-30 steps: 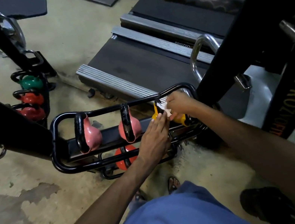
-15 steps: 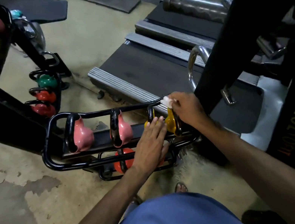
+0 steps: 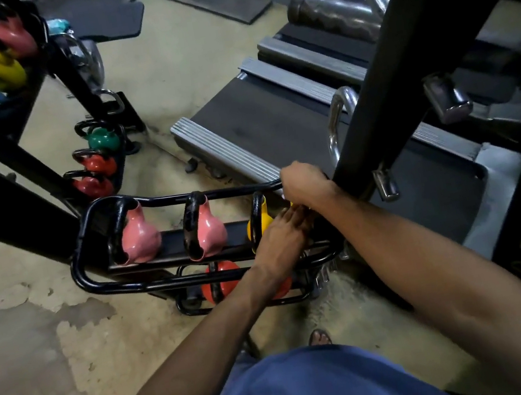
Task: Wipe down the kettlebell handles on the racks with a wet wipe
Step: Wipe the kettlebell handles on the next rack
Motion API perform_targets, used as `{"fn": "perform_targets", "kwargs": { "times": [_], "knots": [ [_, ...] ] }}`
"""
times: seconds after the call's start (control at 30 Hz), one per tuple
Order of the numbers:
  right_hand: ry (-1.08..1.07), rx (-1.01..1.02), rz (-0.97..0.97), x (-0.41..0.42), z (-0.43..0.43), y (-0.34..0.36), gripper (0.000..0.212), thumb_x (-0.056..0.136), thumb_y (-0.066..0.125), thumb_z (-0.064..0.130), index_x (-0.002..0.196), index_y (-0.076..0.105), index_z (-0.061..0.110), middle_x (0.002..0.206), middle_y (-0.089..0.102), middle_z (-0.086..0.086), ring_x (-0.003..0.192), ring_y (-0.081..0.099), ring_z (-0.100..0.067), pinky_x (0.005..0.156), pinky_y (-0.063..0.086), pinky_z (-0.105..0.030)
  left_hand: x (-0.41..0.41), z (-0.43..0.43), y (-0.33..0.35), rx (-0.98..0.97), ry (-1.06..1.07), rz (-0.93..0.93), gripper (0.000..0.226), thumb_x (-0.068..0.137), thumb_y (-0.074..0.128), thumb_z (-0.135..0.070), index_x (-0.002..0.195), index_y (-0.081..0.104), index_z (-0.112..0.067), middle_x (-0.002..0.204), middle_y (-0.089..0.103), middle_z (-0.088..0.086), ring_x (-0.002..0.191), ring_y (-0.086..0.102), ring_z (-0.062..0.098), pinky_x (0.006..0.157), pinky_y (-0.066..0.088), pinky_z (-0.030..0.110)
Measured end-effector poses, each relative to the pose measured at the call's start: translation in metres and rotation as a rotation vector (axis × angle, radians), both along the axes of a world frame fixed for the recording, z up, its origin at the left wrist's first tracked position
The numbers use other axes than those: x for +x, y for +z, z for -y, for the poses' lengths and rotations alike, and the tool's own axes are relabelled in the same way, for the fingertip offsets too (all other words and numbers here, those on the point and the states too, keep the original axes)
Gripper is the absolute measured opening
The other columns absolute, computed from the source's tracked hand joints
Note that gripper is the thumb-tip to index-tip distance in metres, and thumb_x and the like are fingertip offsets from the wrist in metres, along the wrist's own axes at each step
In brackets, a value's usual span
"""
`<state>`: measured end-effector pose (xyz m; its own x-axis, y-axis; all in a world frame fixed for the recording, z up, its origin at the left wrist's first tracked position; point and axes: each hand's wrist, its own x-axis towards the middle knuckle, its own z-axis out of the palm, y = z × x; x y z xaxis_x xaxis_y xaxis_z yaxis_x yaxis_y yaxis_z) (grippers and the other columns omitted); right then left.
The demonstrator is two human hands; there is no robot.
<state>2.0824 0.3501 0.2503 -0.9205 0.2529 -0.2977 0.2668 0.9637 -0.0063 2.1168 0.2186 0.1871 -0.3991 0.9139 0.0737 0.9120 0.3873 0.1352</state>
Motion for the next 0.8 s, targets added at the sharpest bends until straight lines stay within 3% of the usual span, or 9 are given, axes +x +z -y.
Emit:
{"fn": "perform_targets", "kwargs": {
  "times": [0.13,0.3,0.4,0.47,0.57,0.63,0.67,0.73,0.8],
  "knots": [
    [0.147,0.017,0.084,-0.003,0.001,-0.001,0.024,0.096,0.053,0.007,0.115,0.066,0.008,0.113,0.068,-0.013,0.100,0.068,-0.033,0.075,0.050,-0.039,0.001,0.002,-0.005,-0.015,0.002,-0.019,0.062,0.089,0.066,-0.029,0.144,0.049,-0.008,0.143,0.053,0.013,0.132,0.048,0.030,0.113,0.038,0.040],
    [0.142,0.117,0.083,-0.012,0.013,-0.008,0.026,0.100,0.051,0.007,0.119,0.068,0.010,0.119,0.069,-0.008,0.108,0.069,-0.028,0.082,0.053,-0.036,0.000,0.004,0.003,0.004,-0.038,-0.042,0.054,0.082,0.074,-0.035,0.126,0.065,-0.005,0.124,0.066,0.015,0.120,0.059,0.031,0.110,0.043,0.041],
    [0.004,0.089,0.021,-0.014,0.011,-0.010,0.025,0.097,0.053,0.009,0.116,0.069,0.011,0.118,0.070,-0.010,0.107,0.070,-0.031,0.083,0.055,-0.038,0.001,0.007,-0.003,0.019,-0.041,-0.026,0.059,0.083,0.071,-0.034,0.133,0.060,-0.004,0.134,0.060,0.018,0.129,0.054,0.033,0.112,0.041,0.044],
    [-0.251,-0.110,-0.016,-0.011,0.001,-0.010,0.028,0.095,0.052,0.011,0.117,0.068,0.005,0.119,0.069,-0.017,0.109,0.068,-0.037,0.084,0.056,-0.039,0.000,0.007,-0.007,0.034,-0.036,0.024,0.066,0.083,0.072,-0.027,0.142,0.053,-0.004,0.144,0.052,0.017,0.137,0.046,0.033,0.113,0.039,0.044],
    [-0.639,-0.563,-0.125,0.000,-0.007,-0.016,0.032,0.098,0.048,0.014,0.121,0.066,0.000,0.116,0.067,-0.019,0.110,0.065,-0.038,0.078,0.050,-0.034,-0.002,0.006,-0.006,0.093,0.001,0.090,0.073,0.083,0.075,-0.021,0.148,0.045,-0.007,0.151,0.047,0.014,0.142,0.042,0.031,0.115,0.038,0.041],
    [-0.840,-0.822,-0.178,0.009,-0.003,-0.019,0.027,0.101,0.045,0.015,0.113,0.067,0.005,0.101,0.067,-0.013,0.097,0.065,-0.033,0.083,0.053,-0.036,-0.004,0.008,-0.001,0.138,0.005,0.143,0.069,0.085,0.074,-0.021,0.148,0.047,-0.009,0.154,0.044,0.011,0.144,0.039,0.028,0.117,0.036,0.036],
    [-0.970,-0.942,-0.170,0.011,-0.003,-0.023,0.025,0.104,0.042,0.016,0.099,0.065,0.008,0.089,0.063,-0.009,0.085,0.063,-0.030,0.083,0.054,-0.038,-0.005,0.010,0.000,0.166,0.011,0.158,0.066,0.089,0.071,-0.021,0.149,0.046,-0.010,0.157,0.040,0.009,0.146,0.035,0.026,0.118,0.033,0.033],
    [-1.236,-1.117,-0.155,0.013,-0.004,-0.027,0.039,0.106,0.037,0.020,0.077,0.060,0.008,0.072,0.058,-0.006,0.065,0.056,-0.023,0.066,0.051,-0.034,-0.005,0.011,0.000,0.190,0.002,0.170,0.062,0.093,0.065,-0.020,0.150,0.044,-0.011,0.160,0.036,0.007,0.149,0.029,0.023,0.121,0.027,0.031],
    [-1.349,-1.226,-0.189,0.014,-0.007,-0.035,0.044,0.107,0.035,0.024,0.074,0.061,0.010,0.066,0.059,-0.003,0.058,0.055,-0.018,0.054,0.042,-0.026,-0.005,0.010,-0.001,0.194,-0.013,0.160,0.060,0.092,0.064,-0.018,0.148,0.046,-0.009,0.159,0.038,0.010,0.149,0.030,0.025,0.123,0.024,0.033]
  ]
}}
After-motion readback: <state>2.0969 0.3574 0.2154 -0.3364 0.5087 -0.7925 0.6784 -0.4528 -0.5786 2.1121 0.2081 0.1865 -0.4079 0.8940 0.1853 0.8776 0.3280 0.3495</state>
